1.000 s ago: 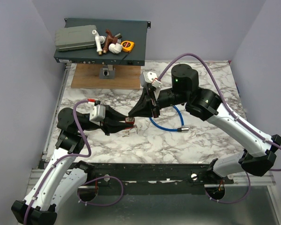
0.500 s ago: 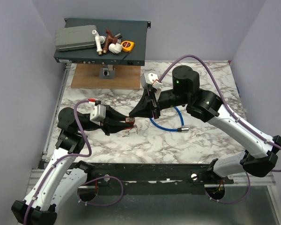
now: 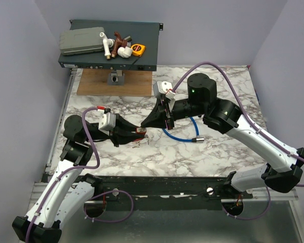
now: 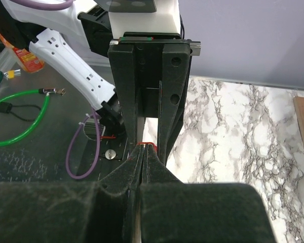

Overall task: Unlock with the key
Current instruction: Unlock the lock.

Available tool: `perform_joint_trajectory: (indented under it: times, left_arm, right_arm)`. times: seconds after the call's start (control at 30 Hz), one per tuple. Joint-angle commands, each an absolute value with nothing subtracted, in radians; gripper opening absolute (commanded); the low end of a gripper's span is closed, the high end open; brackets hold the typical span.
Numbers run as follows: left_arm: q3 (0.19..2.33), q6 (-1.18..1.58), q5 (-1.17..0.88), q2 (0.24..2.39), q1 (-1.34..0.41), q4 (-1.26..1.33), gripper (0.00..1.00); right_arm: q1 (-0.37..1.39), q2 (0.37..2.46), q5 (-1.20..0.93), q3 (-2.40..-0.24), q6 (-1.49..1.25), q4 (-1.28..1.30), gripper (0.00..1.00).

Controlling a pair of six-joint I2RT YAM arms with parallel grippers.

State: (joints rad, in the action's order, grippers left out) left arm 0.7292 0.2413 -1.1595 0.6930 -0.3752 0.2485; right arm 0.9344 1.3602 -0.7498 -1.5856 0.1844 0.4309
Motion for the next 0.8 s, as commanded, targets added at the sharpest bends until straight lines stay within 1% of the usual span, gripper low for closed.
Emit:
perform_joint_trajectory:
  times: [0.0,0.2,0.43,0.57,0.67,0.77]
  left_arm:
    - [0.808,0.21,-1.176,0.696,-0.374,0.251,0.0]
    - [0.866,0.133,-1.22,0.715,-0.374,0.114,0.0]
    - [0.928,-0.047,-1.24,0.744,-0.375,-0.115,0.0]
    - [0.979,-0.147,-1.228,0.761,-0.383,-0.243,0.0]
    - [0.989,-0.168,-1.232,0.763,-0.392,-0.27,0.0]
    - [0.988,-0.165,-1.23,0.762,-0.393,-0.267,0.0]
  right_arm:
    - [0.934,1.359,-0.706,-1.542,0.203,0.513,0.01]
    - [0.934,1.332,-0.682,-1.475,0.198,0.535,0.01]
    - [0.934,1.289,-0.661,-1.412,0.188,0.508,0.01]
    - [0.934,1.29,-0.678,-1.394,0.187,0.5,0.03]
    - [0.933,1.29,-0.69,-1.38,0.176,0.472,0.06]
    - [0.934,1.296,-0.692,-1.388,0.178,0.471,0.06]
